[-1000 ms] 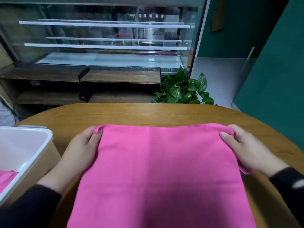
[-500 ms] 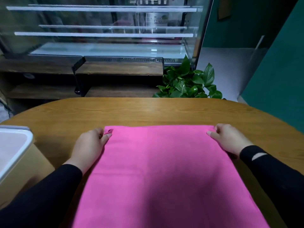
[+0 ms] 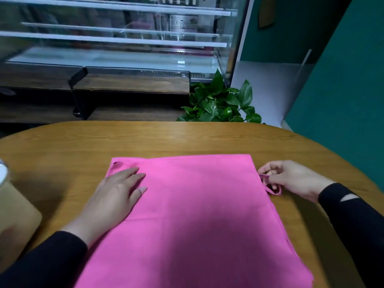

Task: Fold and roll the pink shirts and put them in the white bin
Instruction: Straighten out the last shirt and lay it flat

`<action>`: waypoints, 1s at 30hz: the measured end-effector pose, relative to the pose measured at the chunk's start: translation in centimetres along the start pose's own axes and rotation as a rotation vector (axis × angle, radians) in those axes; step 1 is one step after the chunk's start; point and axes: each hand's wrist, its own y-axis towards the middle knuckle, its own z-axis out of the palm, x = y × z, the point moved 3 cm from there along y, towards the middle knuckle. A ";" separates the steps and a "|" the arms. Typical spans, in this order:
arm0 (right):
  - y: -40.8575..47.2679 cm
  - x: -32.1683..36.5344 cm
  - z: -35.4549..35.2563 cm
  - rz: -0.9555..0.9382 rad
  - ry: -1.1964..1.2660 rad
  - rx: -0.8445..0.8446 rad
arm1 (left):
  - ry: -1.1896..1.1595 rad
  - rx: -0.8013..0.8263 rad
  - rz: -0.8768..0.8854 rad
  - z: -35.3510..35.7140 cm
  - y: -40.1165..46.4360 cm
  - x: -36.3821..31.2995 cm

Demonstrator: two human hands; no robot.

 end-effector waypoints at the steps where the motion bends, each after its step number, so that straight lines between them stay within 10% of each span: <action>1: 0.2 0.0 -0.3 -0.017 -0.035 -0.099 | 0.004 -0.005 -0.015 0.1 -0.1 0.0; 7: 1.3 -0.2 -2.4 0.025 -0.186 -0.499 | 0.015 0.002 -0.026 0.0 -0.3 -0.3; 16: 0.8 2.6 -1.9 0.004 -0.082 -0.032 | 0.040 -0.089 -0.106 -2.0 2.1 0.7; 20: 1.2 4.4 -0.9 -0.138 -0.195 -0.280 | 0.104 -0.075 -0.214 -3.2 3.7 1.8; 30: 4.6 2.7 2.7 -0.068 -0.471 -0.122 | -0.014 -0.006 -0.340 -3.4 4.1 3.6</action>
